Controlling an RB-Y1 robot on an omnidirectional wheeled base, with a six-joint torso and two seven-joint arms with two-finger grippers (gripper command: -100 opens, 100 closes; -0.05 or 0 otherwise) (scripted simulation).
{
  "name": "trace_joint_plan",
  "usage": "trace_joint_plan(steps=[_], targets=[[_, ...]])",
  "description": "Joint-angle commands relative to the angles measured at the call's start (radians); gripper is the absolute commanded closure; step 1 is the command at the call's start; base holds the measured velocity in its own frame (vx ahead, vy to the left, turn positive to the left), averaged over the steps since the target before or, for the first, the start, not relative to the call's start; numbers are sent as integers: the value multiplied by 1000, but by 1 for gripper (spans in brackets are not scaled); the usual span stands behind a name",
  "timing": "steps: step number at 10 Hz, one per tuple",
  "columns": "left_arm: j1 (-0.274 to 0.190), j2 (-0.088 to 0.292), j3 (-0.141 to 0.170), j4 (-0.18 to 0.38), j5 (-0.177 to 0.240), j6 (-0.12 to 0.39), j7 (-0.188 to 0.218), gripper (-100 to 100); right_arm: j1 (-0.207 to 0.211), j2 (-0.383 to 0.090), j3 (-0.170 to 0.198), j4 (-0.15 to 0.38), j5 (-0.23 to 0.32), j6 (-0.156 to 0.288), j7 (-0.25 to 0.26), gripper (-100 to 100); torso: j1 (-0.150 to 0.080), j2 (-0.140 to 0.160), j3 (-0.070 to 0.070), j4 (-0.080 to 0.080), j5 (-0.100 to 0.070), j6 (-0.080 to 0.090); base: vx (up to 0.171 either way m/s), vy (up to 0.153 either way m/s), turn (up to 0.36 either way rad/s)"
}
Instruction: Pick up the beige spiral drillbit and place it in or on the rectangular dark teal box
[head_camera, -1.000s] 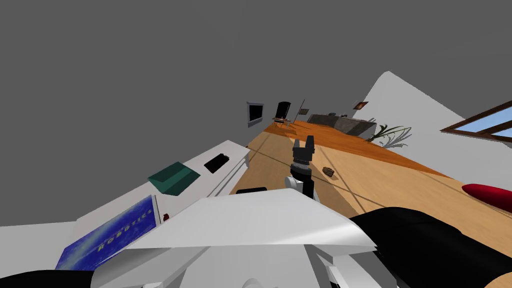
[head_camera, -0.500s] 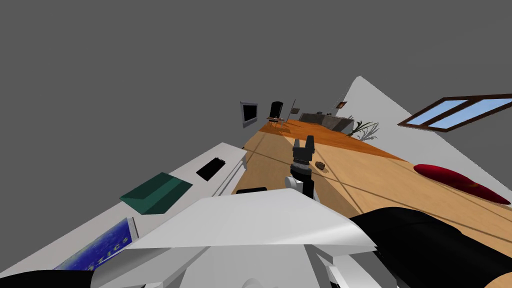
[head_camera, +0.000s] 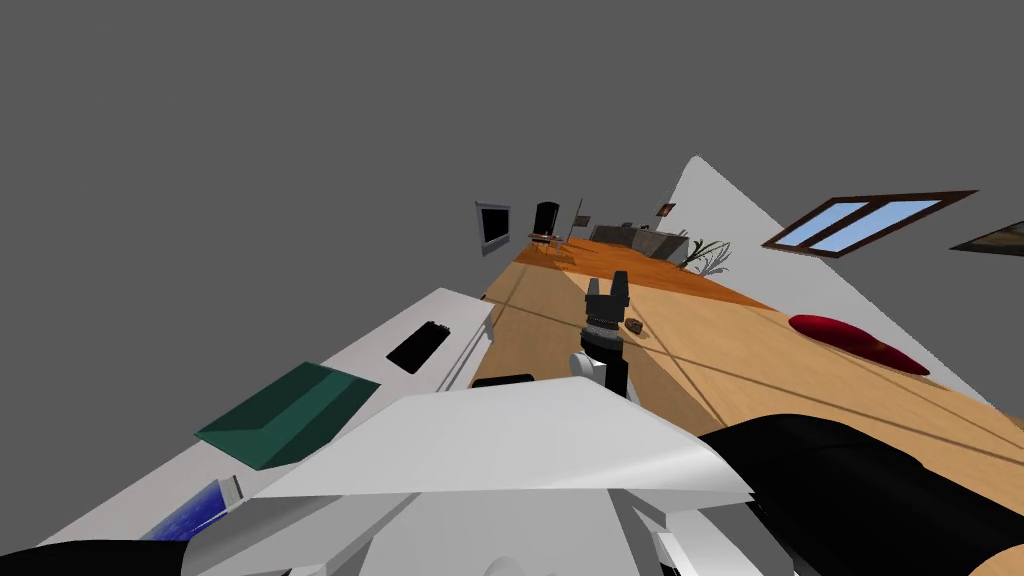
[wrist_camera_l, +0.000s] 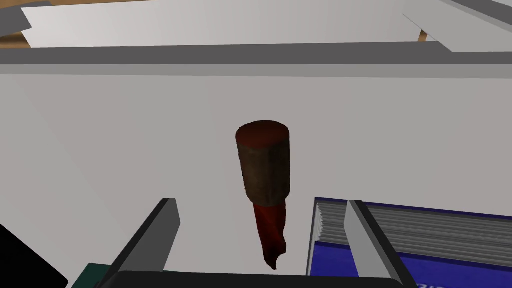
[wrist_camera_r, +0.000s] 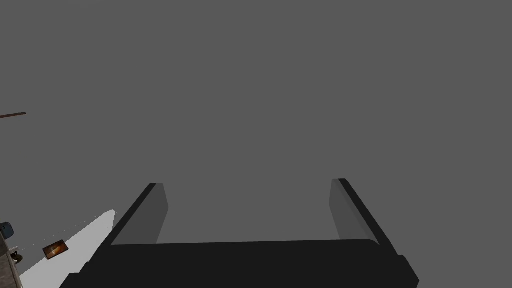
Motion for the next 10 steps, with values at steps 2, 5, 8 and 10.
trace_joint_plan(steps=[2, 5, 8, 10], targets=[[-27, -26, -18, 31, 19, 17, 23, -100, 0, 0, 0, 0, 0, 0, 0, 0, -1, 3, 1, 1, 0, 1, -77, 3, -281], [-68, -65, -44, 77, 47, 43, 58, -100, 0, 0, 0, 0, 0, 0, 0, 0, 1, 11, 7, 3, 1, 1, -149, -2, -243], [-57, -54, -38, 63, 43, 40, 53, 100, 0, 0, 0, 0, 0, 0, 0, 0, 2, 4, 3, 2, 1, 0, -28, 0, -14], [-57, -54, -38, 62, 44, 39, 54, 100, 0, 0, 0, 0, 0, 0, 0, 0, 3, 2, 1, 1, 1, 1, 0, 0, 0]])
